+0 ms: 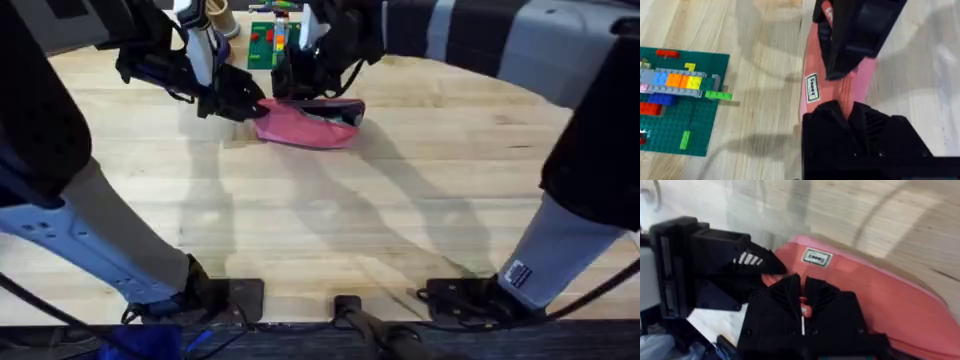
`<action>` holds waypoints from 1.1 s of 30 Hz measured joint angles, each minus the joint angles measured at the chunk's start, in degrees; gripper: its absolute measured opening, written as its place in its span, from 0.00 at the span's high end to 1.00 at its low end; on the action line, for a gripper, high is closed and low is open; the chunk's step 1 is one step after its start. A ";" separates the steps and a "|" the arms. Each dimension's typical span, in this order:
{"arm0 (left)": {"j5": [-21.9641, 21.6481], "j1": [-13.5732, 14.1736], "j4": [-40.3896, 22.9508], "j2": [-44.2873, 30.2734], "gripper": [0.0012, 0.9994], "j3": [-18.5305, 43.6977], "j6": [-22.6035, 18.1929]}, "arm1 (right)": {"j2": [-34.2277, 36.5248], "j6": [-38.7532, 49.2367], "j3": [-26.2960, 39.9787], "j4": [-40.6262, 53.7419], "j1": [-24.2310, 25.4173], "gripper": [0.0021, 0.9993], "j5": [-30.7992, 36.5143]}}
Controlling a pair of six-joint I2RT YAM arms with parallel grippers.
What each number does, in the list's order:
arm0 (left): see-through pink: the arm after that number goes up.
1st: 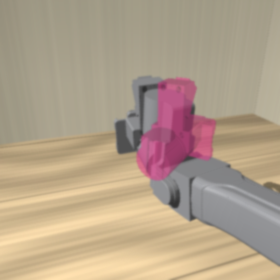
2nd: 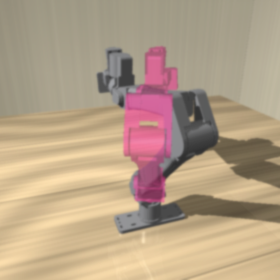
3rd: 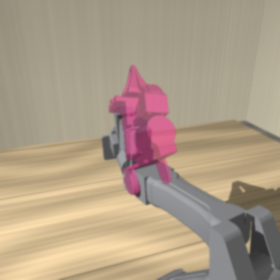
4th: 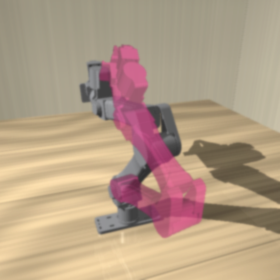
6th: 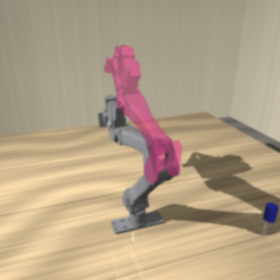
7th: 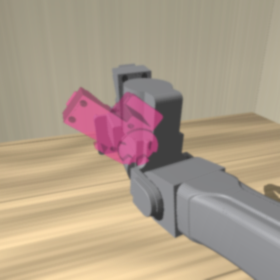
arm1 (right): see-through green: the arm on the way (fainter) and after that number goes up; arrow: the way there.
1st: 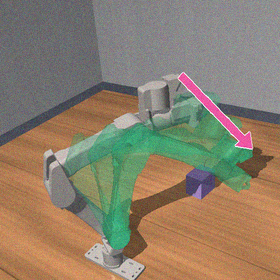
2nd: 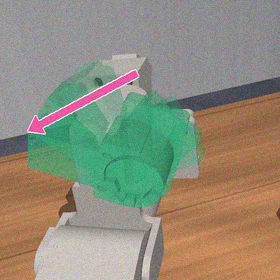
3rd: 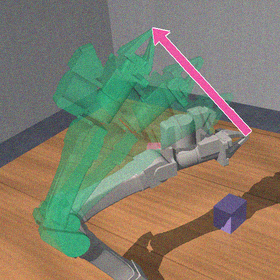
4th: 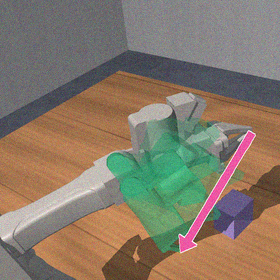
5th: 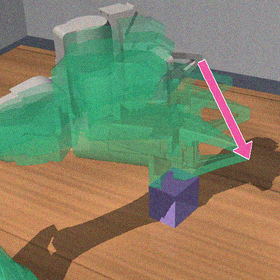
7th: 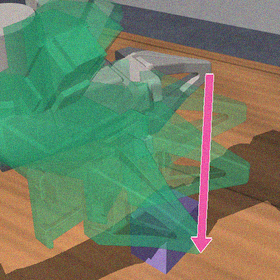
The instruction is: Unzip the bag, pick up the pens from the table one at a time and place them inside, then zip the bag closed.
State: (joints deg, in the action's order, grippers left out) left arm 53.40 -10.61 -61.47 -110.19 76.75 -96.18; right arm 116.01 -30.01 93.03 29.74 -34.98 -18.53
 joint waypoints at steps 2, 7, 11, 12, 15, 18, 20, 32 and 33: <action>0.38 0.09 -0.08 0.00 0.96 0.00 0.00 | -0.66 0.74 0.00 1.82 0.62 0.97 -0.47; 0.79 0.63 -0.48 0.00 0.96 0.00 0.00 | -2.12 4.47 0.00 7.30 3.36 0.97 -1.07; 0.80 0.63 -0.94 0.00 0.96 0.00 0.02 | -2.54 6.66 0.00 10.56 6.79 0.97 -1.74; 0.84 0.63 -1.13 0.00 0.96 0.00 0.02 | -2.54 7.24 0.02 11.43 7.65 0.97 -2.01; 0.98 0.63 -1.69 0.00 0.96 0.00 0.03 | -2.54 8.69 0.00 13.82 9.93 0.97 -2.35; 1.25 0.95 -2.11 0.00 0.96 0.00 0.17 | -2.54 10.85 0.02 16.89 13.44 0.97 -2.35; 1.25 1.01 -2.41 0.00 0.96 0.00 0.19 | -2.54 11.25 0.00 18.01 15.18 0.97 -2.36; 2.97 2.06 -2.77 0.00 0.96 -0.04 0.20 | -2.52 13.58 0.00 21.88 23.64 0.97 -1.84; 3.09 2.10 -2.80 0.00 0.96 -0.04 0.20 | -2.54 13.85 0.00 21.90 23.71 0.97 -1.61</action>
State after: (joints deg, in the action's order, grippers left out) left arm 56.49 -8.51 -64.27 -110.19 76.71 -95.98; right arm 113.47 -16.16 93.03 51.64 -11.27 -20.14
